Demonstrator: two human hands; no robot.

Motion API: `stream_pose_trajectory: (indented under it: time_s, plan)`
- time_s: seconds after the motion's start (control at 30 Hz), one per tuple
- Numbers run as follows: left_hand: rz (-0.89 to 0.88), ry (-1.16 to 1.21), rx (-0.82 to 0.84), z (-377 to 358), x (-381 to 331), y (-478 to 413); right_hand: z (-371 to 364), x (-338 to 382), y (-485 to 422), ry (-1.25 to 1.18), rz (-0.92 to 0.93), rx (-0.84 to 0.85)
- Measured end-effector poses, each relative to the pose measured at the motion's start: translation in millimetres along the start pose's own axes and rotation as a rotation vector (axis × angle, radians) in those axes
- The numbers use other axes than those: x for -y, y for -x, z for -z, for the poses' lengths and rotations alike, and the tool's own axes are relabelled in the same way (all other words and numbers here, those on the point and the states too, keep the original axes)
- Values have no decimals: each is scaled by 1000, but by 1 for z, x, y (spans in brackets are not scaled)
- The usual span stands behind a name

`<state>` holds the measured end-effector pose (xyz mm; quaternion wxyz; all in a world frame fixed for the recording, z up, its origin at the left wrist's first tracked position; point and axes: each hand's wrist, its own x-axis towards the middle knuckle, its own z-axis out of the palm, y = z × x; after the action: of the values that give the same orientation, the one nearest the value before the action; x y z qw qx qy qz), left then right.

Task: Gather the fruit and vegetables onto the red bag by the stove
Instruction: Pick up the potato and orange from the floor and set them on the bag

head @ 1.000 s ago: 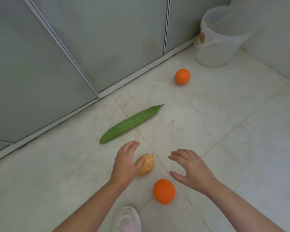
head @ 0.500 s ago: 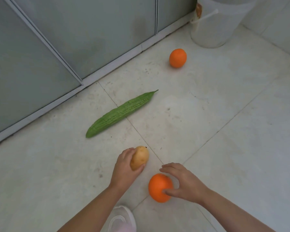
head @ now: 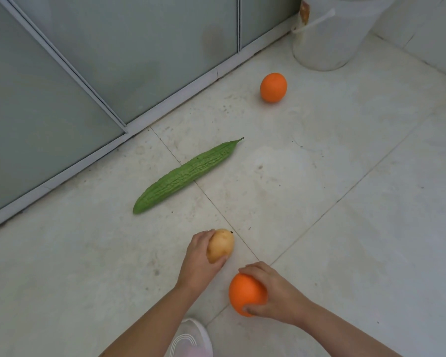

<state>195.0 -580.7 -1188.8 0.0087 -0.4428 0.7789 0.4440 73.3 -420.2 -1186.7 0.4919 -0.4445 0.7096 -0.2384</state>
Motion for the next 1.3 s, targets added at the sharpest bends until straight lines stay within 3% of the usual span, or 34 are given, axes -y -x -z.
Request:
stream_pose_trajectory:
  time_s: [0.33,0.73,0.97,1.3]
  plan:
    - [93,45,-3,-2,-4,-1,-1,-3,1,-158,-100,-66]
    - [114,295,-167,26,-38,27,50,11,18,-311,-89,-424]
    - [125,424,-208,83,-111,60,90,93,70,-437,-67,-578]
    - [75,366,-203,187,-229,127,149,232,140,-539,-80,-783]
